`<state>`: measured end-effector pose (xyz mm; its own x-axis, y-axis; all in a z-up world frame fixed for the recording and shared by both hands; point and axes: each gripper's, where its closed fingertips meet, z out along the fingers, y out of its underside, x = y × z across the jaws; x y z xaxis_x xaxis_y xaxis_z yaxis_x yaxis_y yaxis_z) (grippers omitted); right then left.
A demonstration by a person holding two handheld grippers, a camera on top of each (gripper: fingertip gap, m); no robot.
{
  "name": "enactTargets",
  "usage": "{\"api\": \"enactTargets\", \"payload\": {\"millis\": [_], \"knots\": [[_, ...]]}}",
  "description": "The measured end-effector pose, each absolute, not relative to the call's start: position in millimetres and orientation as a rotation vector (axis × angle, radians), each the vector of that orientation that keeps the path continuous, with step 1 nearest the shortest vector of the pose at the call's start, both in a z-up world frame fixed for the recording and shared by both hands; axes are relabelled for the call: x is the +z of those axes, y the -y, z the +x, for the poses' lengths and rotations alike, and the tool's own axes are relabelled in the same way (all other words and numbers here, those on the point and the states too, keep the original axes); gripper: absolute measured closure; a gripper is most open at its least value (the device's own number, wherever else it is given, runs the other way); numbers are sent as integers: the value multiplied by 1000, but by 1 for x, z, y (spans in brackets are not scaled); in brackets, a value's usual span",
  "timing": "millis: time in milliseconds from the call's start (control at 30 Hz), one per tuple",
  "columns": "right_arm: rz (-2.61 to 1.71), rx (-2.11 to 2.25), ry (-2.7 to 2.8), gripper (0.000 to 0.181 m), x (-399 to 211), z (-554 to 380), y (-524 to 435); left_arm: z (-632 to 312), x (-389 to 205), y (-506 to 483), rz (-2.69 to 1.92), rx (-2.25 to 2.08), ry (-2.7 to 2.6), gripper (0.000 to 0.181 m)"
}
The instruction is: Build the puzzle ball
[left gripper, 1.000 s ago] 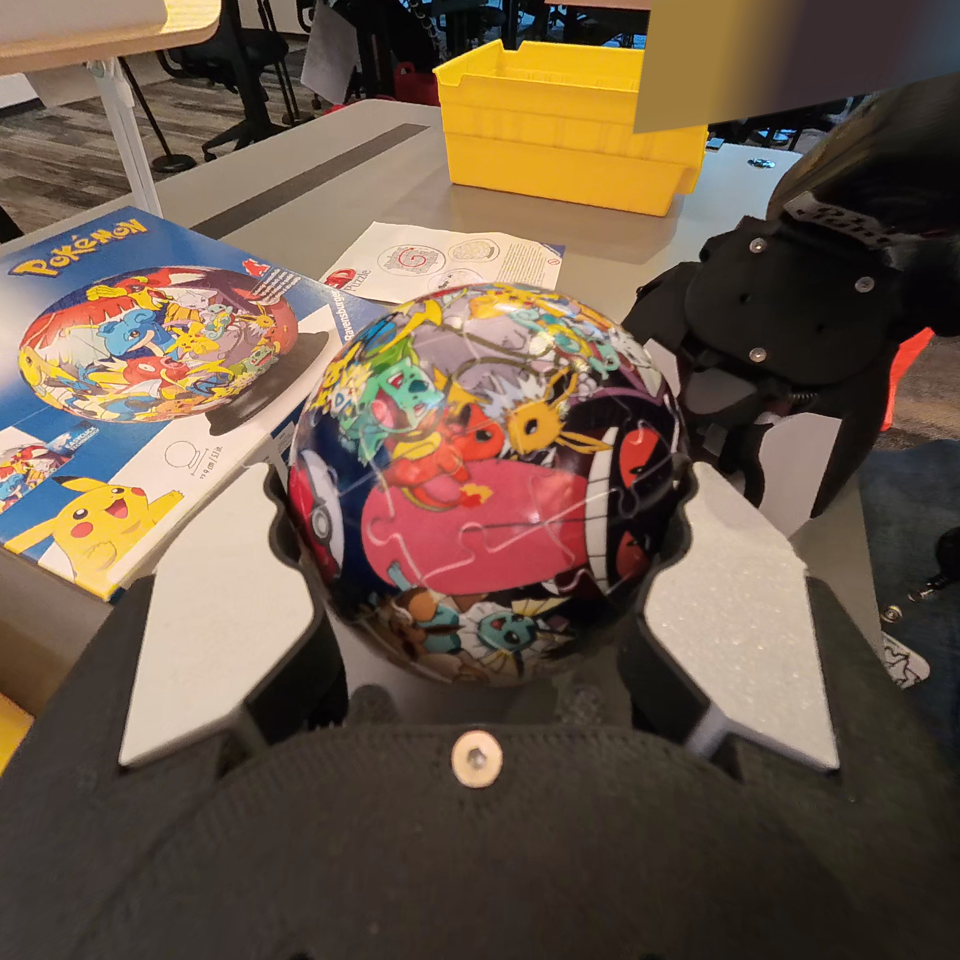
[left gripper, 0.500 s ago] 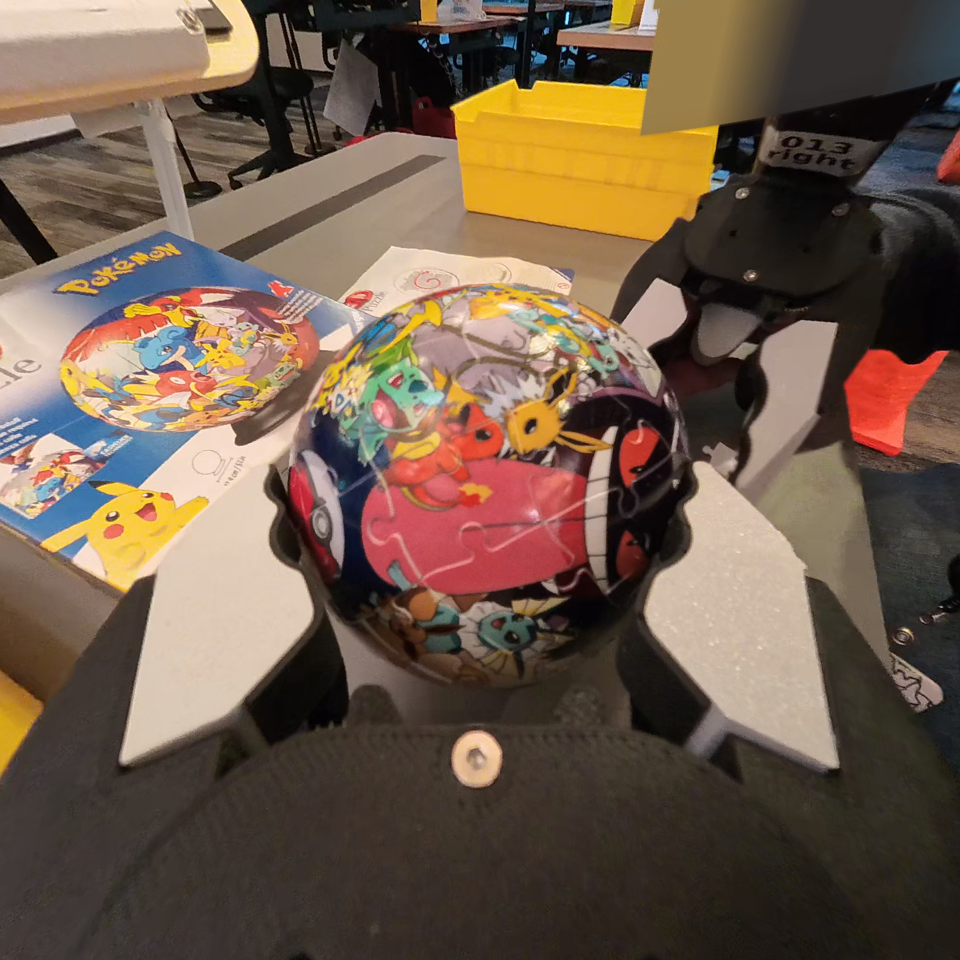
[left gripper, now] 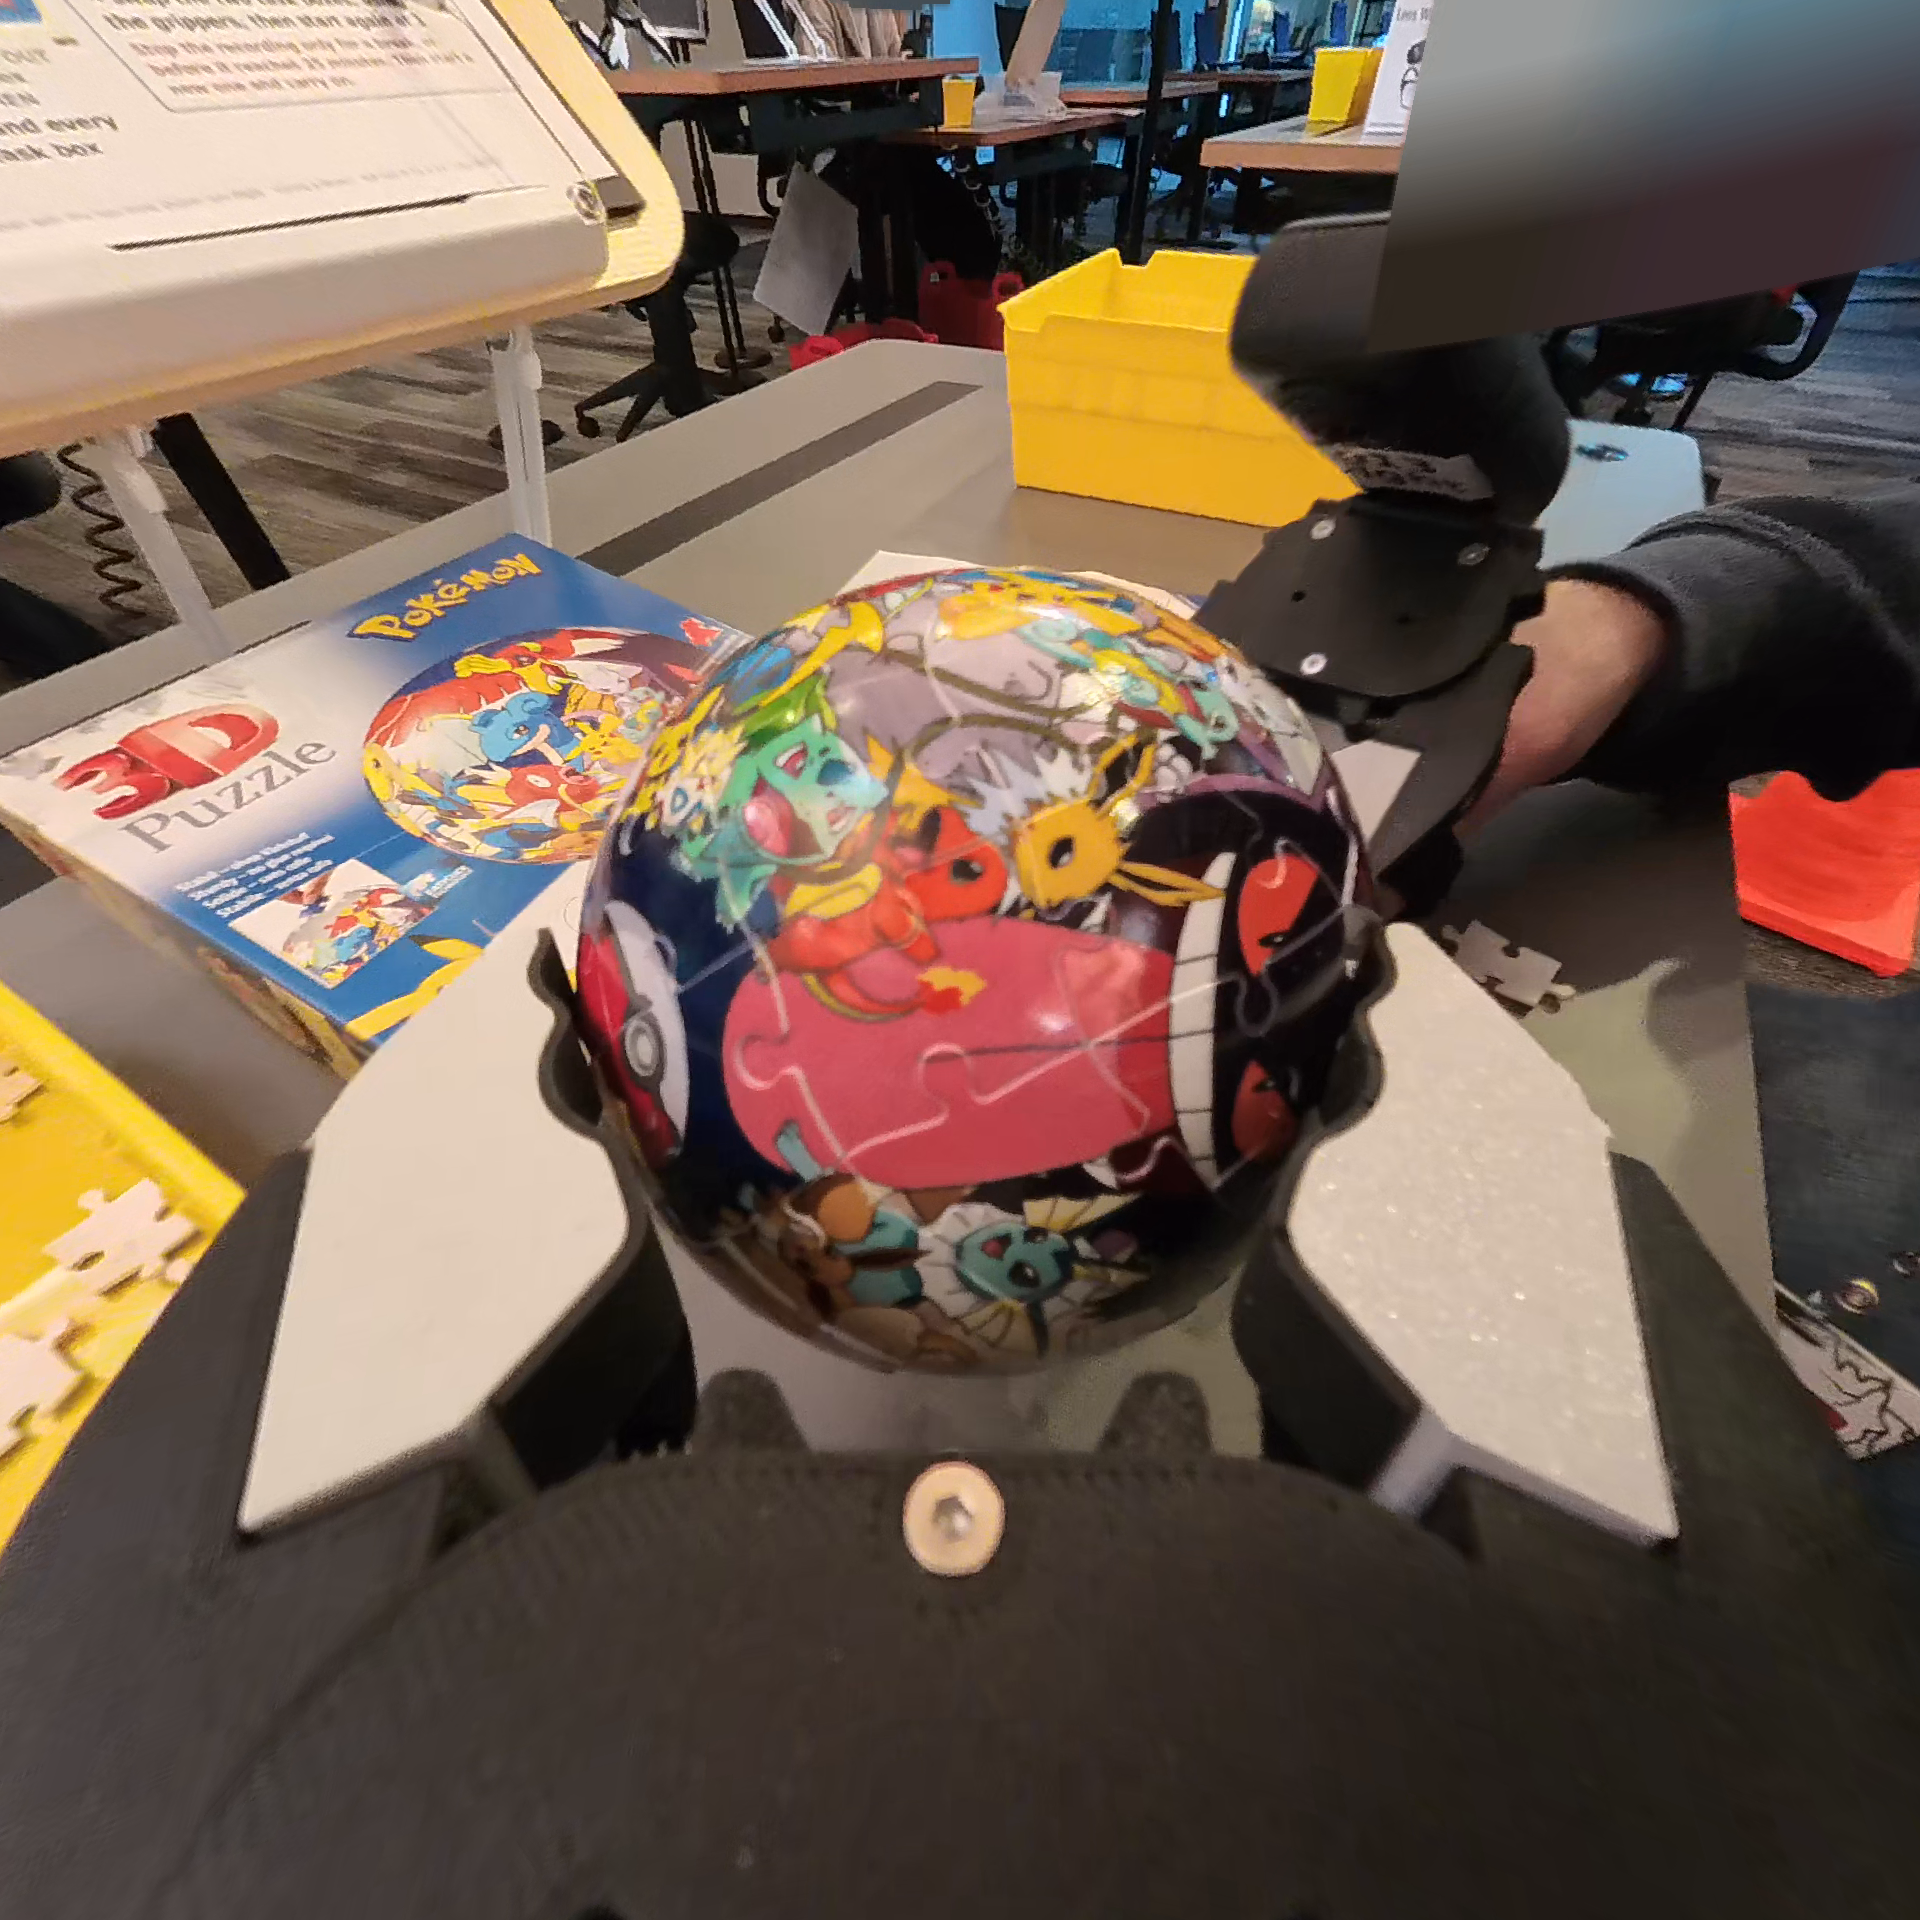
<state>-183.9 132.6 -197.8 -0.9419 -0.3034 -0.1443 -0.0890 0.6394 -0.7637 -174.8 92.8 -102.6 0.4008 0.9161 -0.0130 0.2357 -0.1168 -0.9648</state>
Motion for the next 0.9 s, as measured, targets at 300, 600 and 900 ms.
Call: {"api": "enactTargets", "payload": {"millis": [300,600,900], "knots": [[-291,-1103,-2658,156,-207,-192,-130,-172,-103,-90,-1597,812,1033,46],[-222,-1128,-2584,171,-203,-203,-140,-171,-104,-94,-1579,806,1019,46],[-153,-1137,-2448,181,-192,-203,-149,-182,-116,-104,-1593,795,1022,46]]}}
